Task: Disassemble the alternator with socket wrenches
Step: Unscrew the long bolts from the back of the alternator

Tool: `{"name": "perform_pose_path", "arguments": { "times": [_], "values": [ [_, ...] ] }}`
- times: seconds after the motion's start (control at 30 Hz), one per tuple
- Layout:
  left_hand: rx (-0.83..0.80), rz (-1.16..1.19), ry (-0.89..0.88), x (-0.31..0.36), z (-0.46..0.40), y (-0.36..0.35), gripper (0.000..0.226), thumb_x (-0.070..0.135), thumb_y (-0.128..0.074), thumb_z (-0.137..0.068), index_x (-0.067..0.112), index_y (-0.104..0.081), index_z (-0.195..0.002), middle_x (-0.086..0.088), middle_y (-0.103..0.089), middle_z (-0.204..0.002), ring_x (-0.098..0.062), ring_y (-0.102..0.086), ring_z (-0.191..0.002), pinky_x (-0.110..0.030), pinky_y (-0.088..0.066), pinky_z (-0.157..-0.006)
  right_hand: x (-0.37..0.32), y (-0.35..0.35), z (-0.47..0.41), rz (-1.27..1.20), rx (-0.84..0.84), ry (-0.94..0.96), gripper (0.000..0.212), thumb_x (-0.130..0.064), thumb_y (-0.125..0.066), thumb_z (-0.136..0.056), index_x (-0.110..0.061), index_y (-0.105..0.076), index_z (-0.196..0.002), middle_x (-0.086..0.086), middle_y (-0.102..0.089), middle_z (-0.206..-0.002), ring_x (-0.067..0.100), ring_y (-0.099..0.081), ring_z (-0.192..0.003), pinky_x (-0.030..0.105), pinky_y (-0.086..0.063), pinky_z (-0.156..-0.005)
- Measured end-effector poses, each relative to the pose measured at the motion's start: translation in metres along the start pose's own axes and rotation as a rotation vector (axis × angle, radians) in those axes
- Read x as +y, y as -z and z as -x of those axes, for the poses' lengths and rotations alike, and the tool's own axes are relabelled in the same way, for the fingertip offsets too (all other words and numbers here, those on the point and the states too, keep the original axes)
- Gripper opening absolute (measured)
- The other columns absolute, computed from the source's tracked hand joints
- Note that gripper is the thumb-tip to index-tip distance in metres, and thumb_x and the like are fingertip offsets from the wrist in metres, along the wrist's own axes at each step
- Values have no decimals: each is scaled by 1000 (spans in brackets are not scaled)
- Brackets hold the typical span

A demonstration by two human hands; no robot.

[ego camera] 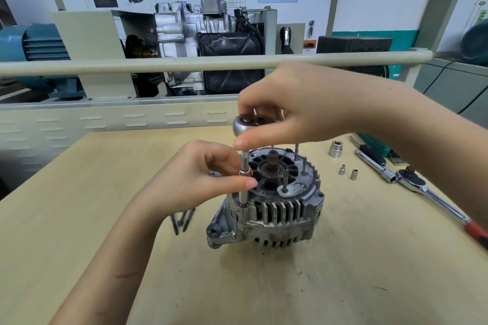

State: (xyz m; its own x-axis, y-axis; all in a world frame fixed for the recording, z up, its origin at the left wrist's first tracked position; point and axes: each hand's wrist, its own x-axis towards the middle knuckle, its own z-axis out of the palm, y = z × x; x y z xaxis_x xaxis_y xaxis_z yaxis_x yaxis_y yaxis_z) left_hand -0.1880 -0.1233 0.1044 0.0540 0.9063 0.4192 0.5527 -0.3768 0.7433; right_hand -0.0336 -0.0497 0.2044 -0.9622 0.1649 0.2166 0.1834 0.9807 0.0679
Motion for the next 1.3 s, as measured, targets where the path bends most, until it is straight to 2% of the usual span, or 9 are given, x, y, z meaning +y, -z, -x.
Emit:
{"name": "perform_pose_path", "arguments": {
  "times": [0.23, 0.37, 0.47, 0.6, 0.7, 0.87, 1.0, 1.17, 1.3],
  "values": [
    [-77, 73, 25, 1, 1, 3, 11, 38, -74, -63, 34, -74, -73, 4, -73, -82, -5, -68, -76, -14, -51, -70, 7, 3, 1, -145, -66, 40, 26, -37, -56, -86, -16, -64, -99, -8, -64, -84, 7, -55, -78, 26, -43, -74],
    [-77, -3, -7, 2, 1, 4, 11, 31, -71, -66, 41, -71, -67, 13, -72, -79, -2, -67, -75, -10, -47, -68, 5, 2, 0, -146, -32, 91, 25, -32, -59, -87, -14, -65, -104, -6, -66, -93, 6, -56, -86, 25, -42, -77],
    [-47, -56, -18, 1, 2, 4, 8, 31, -72, -66, 24, -70, -65, 6, -72, -76, -5, -66, -73, -14, -48, -68, 1, 0, -1, -108, -6, 73, 34, -45, -58, -81, -15, -66, -95, -5, -65, -79, 9, -56, -74, 27, -43, -69],
    [31, -122, -32, 1, 2, 1, 40, 50, -70, -59, 12, -61, -64, -13, -67, -71, -32, -61, -75, -46, -46, -75, -4, -1, -1, 19, 25, 32, 47, -62, -41, -69, -17, -56, -75, -10, -44, -56, 3, -43, -57, 20, -32, -53],
    [26, -120, -15, 2, 0, 0, 31, 43, -71, -62, 14, -62, -64, -15, -66, -73, -32, -60, -76, -44, -45, -74, -2, 0, 1, -10, -3, 48, 47, -59, -41, -71, -17, -59, -82, -13, -47, -63, 0, -44, -61, 18, -33, -57],
    [-86, -41, 0, 3, 1, 3, 1, 34, -73, -72, 34, -72, -71, 3, -73, -85, -10, -67, -81, -15, -50, -72, 5, 3, 1, -106, -56, 57, 31, -41, -52, -83, -15, -63, -96, -13, -60, -81, -1, -51, -76, 14, -40, -68],
    [-44, -45, -14, 2, 1, 2, 26, 42, -72, -66, 17, -67, -70, -11, -69, -80, -24, -65, -80, -36, -49, -74, 3, 3, 1, -111, -42, 71, 29, -40, -55, -84, -15, -64, -96, -12, -61, -82, 5, -52, -78, 18, -40, -69],
    [-7, -53, -9, -1, 1, 1, 58, 51, -68, -59, -6, -60, -66, -29, -58, -71, -44, -58, -78, -56, -45, -76, -2, 2, 1, -27, -6, 16, 47, -62, -42, -68, -19, -58, -79, -11, -46, -57, 3, -45, -60, 18, -34, -54],
    [-48, -65, 7, 1, 0, 2, 46, 49, -71, -61, 3, -65, -66, -29, -61, -78, -42, -58, -80, -53, -45, -77, -3, 1, 0, -18, -10, 37, 44, -57, -44, -73, -17, -58, -83, -13, -46, -61, 2, -43, -58, 19, -33, -55]
  ]
}}
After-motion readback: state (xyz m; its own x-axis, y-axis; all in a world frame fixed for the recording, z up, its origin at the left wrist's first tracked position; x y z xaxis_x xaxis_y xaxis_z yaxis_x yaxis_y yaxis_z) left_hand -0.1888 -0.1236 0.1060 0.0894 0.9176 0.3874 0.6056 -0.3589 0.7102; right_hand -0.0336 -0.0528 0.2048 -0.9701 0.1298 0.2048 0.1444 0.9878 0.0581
